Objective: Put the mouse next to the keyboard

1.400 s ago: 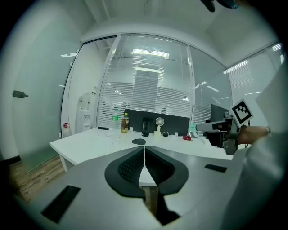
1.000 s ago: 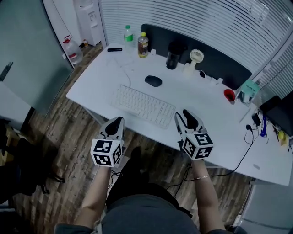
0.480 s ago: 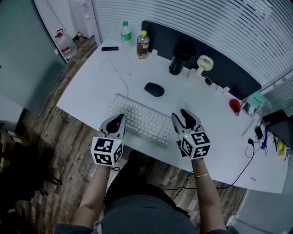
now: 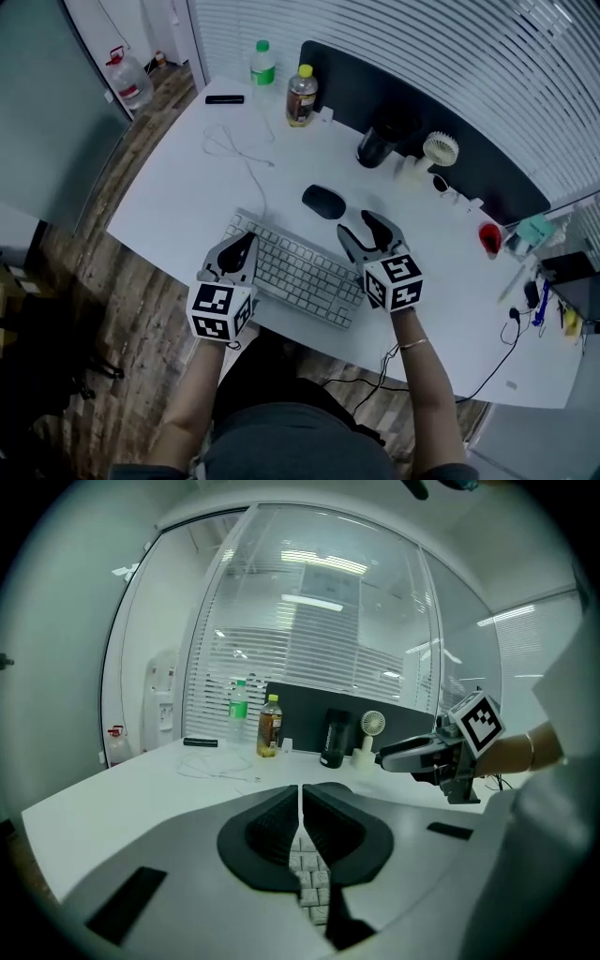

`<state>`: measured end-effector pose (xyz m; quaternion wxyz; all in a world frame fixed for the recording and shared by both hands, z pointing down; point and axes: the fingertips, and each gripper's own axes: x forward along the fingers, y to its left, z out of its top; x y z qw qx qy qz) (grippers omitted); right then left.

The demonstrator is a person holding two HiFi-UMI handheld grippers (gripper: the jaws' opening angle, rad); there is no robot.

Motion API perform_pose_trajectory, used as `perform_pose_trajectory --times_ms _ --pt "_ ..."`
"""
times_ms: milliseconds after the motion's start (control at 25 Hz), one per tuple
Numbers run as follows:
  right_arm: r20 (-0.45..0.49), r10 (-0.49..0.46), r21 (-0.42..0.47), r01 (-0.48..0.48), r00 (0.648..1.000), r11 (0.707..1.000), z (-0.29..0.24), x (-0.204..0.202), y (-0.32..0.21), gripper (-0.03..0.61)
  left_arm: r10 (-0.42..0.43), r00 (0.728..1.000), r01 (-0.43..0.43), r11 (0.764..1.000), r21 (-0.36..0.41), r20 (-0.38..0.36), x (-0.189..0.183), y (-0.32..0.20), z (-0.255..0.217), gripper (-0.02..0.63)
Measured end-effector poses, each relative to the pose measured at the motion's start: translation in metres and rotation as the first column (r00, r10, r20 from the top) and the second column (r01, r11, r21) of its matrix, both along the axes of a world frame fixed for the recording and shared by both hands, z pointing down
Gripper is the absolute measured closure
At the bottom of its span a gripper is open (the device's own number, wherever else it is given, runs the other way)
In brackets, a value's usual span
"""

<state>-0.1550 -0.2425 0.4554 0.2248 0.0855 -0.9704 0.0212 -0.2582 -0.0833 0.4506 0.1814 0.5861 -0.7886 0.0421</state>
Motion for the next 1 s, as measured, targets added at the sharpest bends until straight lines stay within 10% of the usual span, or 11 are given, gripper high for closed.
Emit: perform_pose_trajectory --times_ms 1000 --pt "-0.355 -0.211 0.073 0.253 0.911 0.965 0.101 -0.085 -0.027 0.239 -0.040 0.997 0.038 0.999 -0.025 -0.061 -0.067 -0.014 0.031 0.583"
